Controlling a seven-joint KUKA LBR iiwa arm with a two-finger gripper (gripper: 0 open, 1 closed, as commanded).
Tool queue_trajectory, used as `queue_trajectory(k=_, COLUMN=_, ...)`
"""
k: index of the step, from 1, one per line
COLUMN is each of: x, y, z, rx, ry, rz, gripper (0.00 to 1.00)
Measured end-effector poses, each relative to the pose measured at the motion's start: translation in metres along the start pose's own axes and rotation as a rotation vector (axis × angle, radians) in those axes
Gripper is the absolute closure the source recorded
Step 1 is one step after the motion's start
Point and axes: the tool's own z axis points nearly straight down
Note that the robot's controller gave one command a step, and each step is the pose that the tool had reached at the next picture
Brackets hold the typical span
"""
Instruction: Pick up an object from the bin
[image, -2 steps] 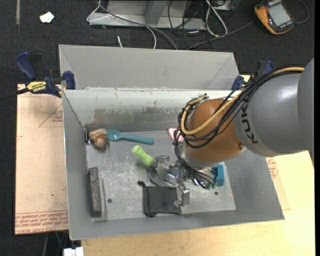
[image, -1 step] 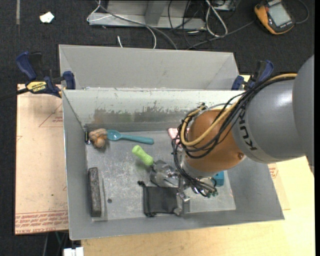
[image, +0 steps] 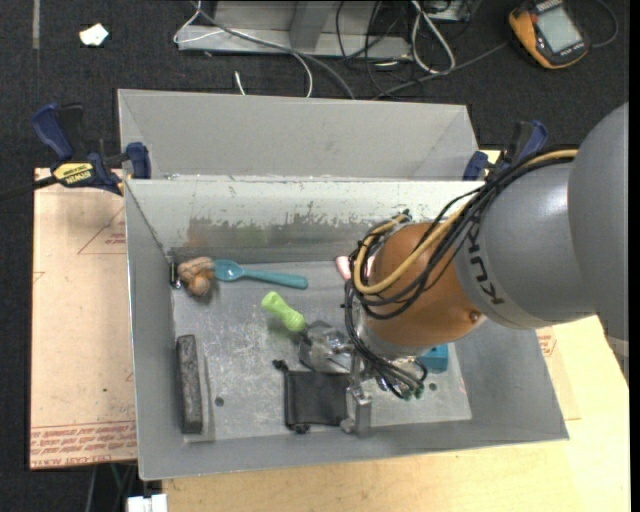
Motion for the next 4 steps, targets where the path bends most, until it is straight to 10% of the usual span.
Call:
queue_trajectory(k=1, x=-0.001, y=0.004, z=0.002, rx=-0.001, ry=0.005, rz=0.331, gripper=1.00)
queue_trajectory(k=2, x=-0.001, y=0.004, z=0.002, rx=-0.001, ry=0.005, rz=0.331, gripper=1.00)
queue_trajectory(k=4, x=-0.007, y=-0.004, z=-0.122, rx=-0.001, ry=0.001, rz=0.296, gripper=1.00)
